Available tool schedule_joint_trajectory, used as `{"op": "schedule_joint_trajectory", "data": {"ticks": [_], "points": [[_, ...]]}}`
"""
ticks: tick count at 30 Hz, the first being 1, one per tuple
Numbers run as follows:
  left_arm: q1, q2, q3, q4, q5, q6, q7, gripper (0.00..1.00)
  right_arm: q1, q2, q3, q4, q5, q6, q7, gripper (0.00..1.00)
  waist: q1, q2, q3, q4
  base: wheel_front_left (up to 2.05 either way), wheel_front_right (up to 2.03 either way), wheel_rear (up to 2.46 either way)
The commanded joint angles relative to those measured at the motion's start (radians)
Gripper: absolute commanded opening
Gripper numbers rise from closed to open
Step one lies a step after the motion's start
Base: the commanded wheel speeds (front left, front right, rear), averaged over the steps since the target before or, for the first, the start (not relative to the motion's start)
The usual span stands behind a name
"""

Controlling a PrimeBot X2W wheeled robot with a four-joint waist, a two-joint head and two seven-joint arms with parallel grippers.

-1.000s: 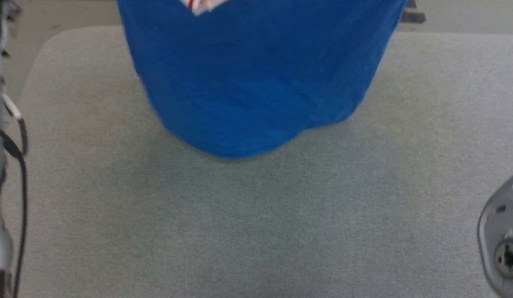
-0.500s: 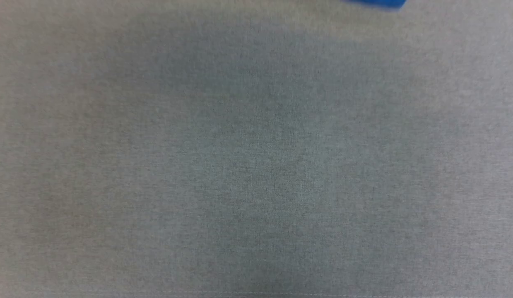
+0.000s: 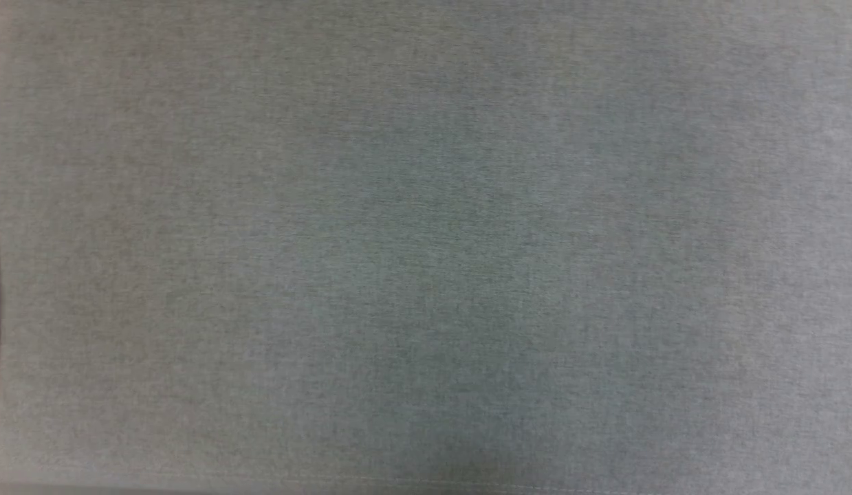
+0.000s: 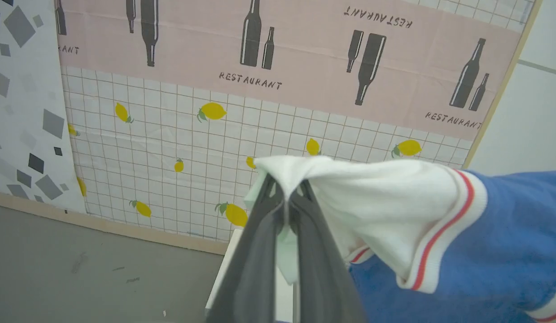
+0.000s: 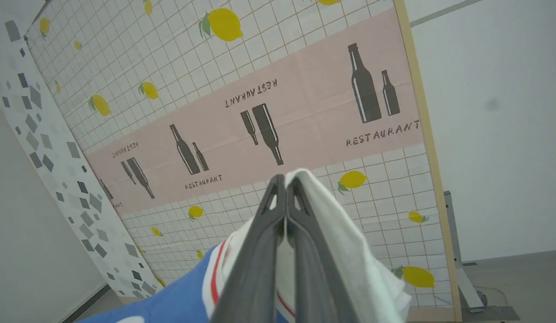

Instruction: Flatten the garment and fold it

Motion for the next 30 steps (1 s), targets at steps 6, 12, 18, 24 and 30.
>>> {"op": "schedule_joint_trajectory", "data": {"ticks": [6,12,18,24,30], "points": [[0.155,-0.041,-0.045,0.036,-0.059,-0.029,-0.036,0.0,0.247,-0.002,0.063,-0.071,0.103,-0.001,0.014,0.0,-0.0002,0.0,-0.083,0.035,0.0,0.0,0.0],[0.408,-0.089,-0.119,-0.025,-0.145,-0.033,-0.04,0.0,0.661,-0.002,0.078,-0.288,0.211,-0.001,0.111,0.0,-0.0002,0.0,-0.226,0.068,0.0,0.0,0.0],[0.723,-0.122,-0.164,-0.106,-0.196,-0.025,-0.035,0.0,1.161,-0.002,0.05,-0.589,0.282,-0.001,0.24,0.0,-0.0002,0.0,-0.351,0.091,0.0,0.0,0.0],[1.007,-0.142,-0.193,-0.208,-0.221,0.053,-0.014,0.0,1.6,-0.002,0.009,-0.793,0.261,-0.001,0.336,0.0,-0.0002,0.0,-0.42,0.103,0.0,0.0,0.0],[1.235,-0.12,-0.186,-0.286,-0.259,0.156,0.03,0.0,1.834,-0.002,-0.001,-0.863,0.248,-0.001,0.418,0.0,-0.0002,0.0,-0.466,0.082,0.0,0.0,0.0]]}}
